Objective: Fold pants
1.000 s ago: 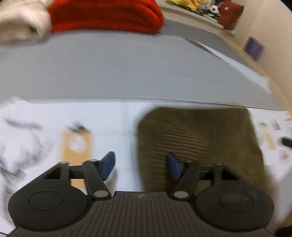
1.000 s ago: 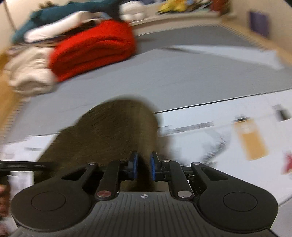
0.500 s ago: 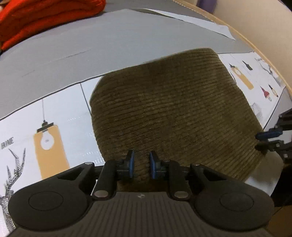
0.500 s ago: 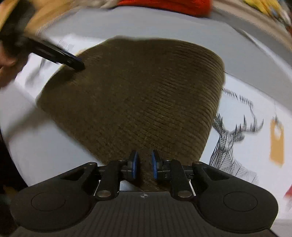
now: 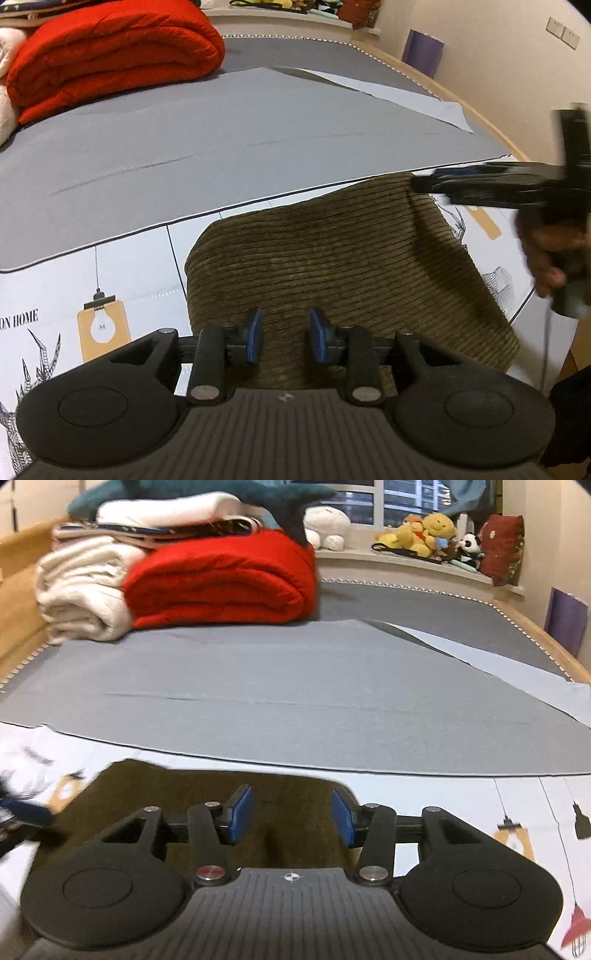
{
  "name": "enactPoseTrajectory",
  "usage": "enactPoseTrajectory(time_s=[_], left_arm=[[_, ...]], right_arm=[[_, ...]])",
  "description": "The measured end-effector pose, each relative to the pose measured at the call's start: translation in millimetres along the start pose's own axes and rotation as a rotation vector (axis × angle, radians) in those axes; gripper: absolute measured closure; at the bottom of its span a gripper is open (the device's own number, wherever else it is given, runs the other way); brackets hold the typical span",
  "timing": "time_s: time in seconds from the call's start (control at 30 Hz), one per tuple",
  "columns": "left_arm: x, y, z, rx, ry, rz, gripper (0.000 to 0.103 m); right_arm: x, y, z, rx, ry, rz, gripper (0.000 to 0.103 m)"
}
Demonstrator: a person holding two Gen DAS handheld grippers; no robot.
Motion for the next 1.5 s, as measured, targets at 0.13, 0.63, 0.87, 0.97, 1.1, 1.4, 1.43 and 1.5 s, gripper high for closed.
enactPoseTrajectory(time_s=[0.13, 0.63, 0.87, 0.97, 1.1, 1.4, 1.43, 1.5], left_arm=[[-7.4, 4.0, 6.6, -0.031, 0.006, -0.035, 0.071], [-5.0, -5.5, 27.0, -0.082, 0.010, 0.012, 0.071], [21.2, 21.1, 11.2, 0.041, -0.112, 0.032, 0.068], [53.4, 3.4, 11.0, -0.005, -0.182, 0.137, 0.065], [55.6, 9.6, 2.7, -0.059, -0.216, 0.112, 0.065], [76.5, 24.1, -21.4, -0.152, -0.208, 0.187, 0.044], [71.0, 38.6, -22.9, -0.187, -0.184, 0.143, 0.042], [62.2, 72.7, -27.1, -0.187, -0.083, 0.037, 0.028]], right_arm=[[11.1, -46.8, 2.7, 0.113, 0.036, 0.102, 0.055], [-1.4, -50.1, -3.3, 0.118, -0.073, 0.121, 0.053], [5.5, 38.3, 7.7, 0.033, -0.072, 0.064, 0.039], [34.0, 64.3, 11.2, 0.018, -0.079, 0.121, 0.039], [92.7, 65.1, 15.1, 0.028, -0.053, 0.313, 0.038], [115.3, 87.4, 13.0, 0.094, -0.107, 0.357, 0.029], [109.6, 100.1, 13.8, 0.096, -0.123, 0.319, 0.030], [97.4, 131.4, 18.3, 0.080, -0.125, 0.208, 0.029]])
Point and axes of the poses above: each gripper's, at about its wrist camera, not at the fingertips, and y roughly against the way its jaws point, z to its left, x to its underside, the point moved 8 cm from there along -y, roughly the way its jaws point, and after that the axes turned 2 degrees about -z, right-handed, at the moved point
